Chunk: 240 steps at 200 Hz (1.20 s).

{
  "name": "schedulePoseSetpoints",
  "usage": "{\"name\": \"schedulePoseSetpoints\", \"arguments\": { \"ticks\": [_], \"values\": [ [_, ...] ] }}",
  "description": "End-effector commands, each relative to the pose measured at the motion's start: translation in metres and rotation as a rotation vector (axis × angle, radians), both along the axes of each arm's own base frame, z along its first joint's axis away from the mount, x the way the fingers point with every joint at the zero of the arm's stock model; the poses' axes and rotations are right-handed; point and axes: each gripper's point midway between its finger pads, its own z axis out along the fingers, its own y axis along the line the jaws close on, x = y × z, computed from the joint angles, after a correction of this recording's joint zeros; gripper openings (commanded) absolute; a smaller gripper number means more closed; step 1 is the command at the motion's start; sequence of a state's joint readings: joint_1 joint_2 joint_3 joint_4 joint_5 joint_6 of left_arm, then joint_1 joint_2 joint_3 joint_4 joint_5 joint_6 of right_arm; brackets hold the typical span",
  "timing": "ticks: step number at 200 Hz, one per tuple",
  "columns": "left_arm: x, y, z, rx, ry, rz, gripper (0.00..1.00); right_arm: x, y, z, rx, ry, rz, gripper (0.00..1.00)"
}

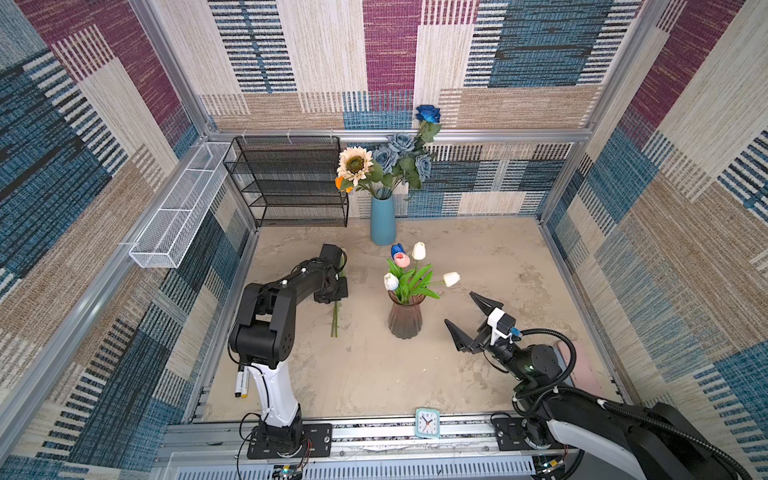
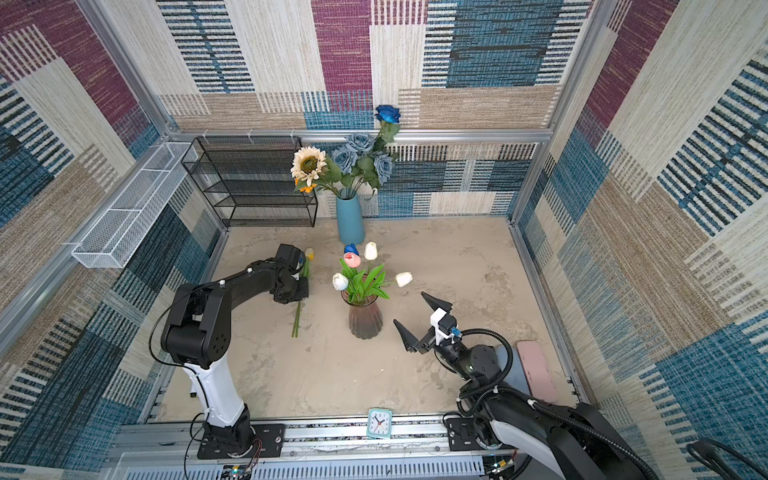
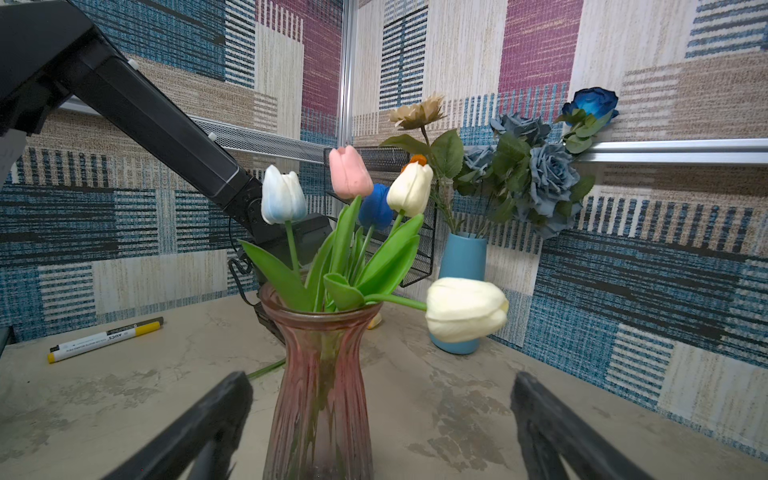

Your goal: Arrange the flowers into the vase

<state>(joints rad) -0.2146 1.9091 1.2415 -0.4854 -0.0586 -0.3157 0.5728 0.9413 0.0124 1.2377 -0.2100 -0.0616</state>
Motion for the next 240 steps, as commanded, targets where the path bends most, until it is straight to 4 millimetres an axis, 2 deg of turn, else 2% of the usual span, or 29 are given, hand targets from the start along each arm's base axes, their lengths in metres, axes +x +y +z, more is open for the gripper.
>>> {"name": "schedulePoseSetpoints", "arguments": {
  "ticks": [1, 47, 94, 111, 135, 165, 185, 215, 230, 240],
  "values": [
    [-0.001, 0.001, 0.004, 0.007, 0.004, -0.004, 0.09, -0.002, 0.0, 0.007, 0.014, -0.023, 0.004, 1.0],
    [-0.002, 0.004, 0.025, 0.013, -0.04, 0.001, 0.04, -0.002, 0.001, 0.007, 0.013, -0.02, 0.009, 1.0],
    [-0.002, 0.004, 0.04, 0.001, -0.083, 0.001, 0.09, -0.002, 0.001, 0.007, 0.013, -0.02, 0.01, 1.0],
    [-0.002, 0.003, 0.038, 0.002, -0.075, -0.006, 0.13, -0.002, 0.001, 0.007, 0.014, -0.021, 0.01, 1.0],
    [-0.002, 0.002, 0.03, 0.003, -0.063, -0.01, 0.06, -0.003, 0.0, 0.008, 0.015, -0.024, 0.009, 1.0],
    [-0.001, 0.001, 0.023, -0.002, -0.045, -0.012, 0.08, -0.003, 0.0, 0.008, 0.015, -0.026, 0.007, 1.0],
    [-0.002, 0.001, 0.016, 0.001, -0.026, -0.012, 0.22, -0.003, 0.0, 0.008, 0.014, -0.024, 0.007, 1.0],
    [-0.002, -0.002, 0.003, -0.008, 0.001, -0.015, 0.23, -0.003, 0.0, 0.008, 0.014, -0.023, 0.009, 1.0],
    [-0.001, -0.006, -0.001, -0.03, 0.009, -0.019, 0.21, -0.003, 0.0, 0.008, 0.014, -0.024, 0.009, 1.0],
    [-0.001, -0.006, -0.002, -0.032, 0.01, -0.018, 0.14, -0.002, 0.0, 0.008, 0.013, -0.022, 0.009, 1.0]
  ]
}}
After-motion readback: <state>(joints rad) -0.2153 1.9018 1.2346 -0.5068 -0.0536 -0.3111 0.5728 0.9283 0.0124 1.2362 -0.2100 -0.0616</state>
